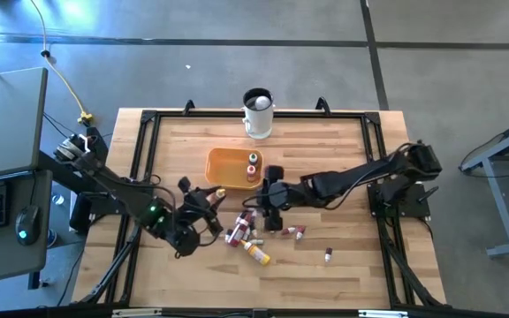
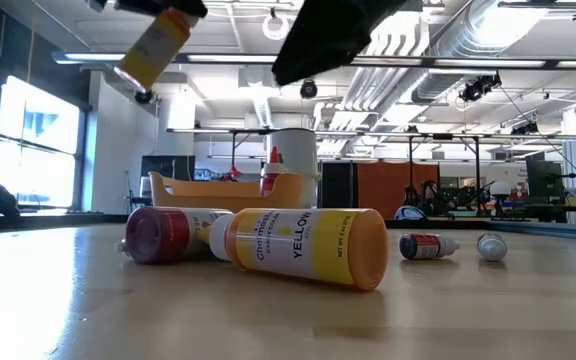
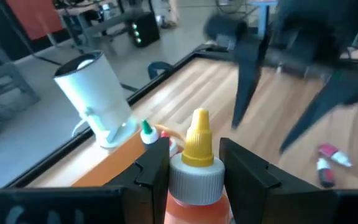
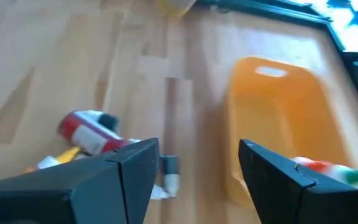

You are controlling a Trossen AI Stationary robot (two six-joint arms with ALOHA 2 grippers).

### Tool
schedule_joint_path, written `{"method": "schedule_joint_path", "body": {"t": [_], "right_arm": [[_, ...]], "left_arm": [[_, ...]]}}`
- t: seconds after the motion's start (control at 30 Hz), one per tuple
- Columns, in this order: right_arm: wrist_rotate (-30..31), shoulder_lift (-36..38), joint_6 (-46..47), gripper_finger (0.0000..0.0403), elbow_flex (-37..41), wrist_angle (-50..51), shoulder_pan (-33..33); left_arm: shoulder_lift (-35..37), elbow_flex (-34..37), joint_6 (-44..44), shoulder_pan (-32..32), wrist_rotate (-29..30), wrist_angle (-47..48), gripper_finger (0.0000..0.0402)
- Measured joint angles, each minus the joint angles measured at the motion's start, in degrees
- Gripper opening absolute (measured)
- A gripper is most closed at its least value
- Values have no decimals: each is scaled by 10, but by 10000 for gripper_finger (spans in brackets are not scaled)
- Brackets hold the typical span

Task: Pick & Place food coloring
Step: Put the large yellow food coloring bottle into the yellow bin

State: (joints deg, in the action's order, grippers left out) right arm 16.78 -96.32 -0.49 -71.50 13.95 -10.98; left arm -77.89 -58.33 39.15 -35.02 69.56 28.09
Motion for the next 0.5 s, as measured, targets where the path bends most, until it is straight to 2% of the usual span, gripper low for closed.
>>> {"method": "schedule_joint_path", "body": {"t": [0.27,0.4,0.5], "right_arm": [[77,51,2,215,0,70,1],[85,61,0,215,0,86,1],[89,69,-11,215,0,91,1]], "left_arm": [[-1,46,-18,71,-45,-59,117],[-1,52,-122,114,-113,-137,117],[19,52,-245,146,-175,-206,117]]}}
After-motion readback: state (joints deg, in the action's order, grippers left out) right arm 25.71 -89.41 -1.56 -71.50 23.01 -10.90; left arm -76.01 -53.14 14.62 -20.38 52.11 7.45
